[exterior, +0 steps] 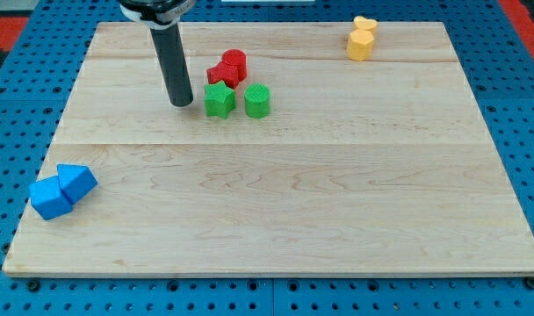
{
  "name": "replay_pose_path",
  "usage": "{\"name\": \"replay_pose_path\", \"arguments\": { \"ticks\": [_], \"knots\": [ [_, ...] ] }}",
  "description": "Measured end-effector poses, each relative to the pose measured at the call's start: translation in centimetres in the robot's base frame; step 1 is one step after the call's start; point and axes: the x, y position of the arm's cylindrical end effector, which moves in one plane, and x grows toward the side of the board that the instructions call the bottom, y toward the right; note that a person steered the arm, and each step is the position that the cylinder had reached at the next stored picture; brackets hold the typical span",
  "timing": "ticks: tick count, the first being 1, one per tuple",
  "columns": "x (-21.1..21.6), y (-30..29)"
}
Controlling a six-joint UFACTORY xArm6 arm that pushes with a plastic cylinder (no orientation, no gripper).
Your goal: Separate red blocks and green blocks away from each other
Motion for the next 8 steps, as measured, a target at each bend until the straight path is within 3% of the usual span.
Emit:
{"name": "replay_pose_path", "arguments": {
  "ticks": [4, 6, 8],
  "knots": [
    [-3.5, 9.6],
    [-3.5, 10.1],
    [-10.2, 8.4]
  ]
}}
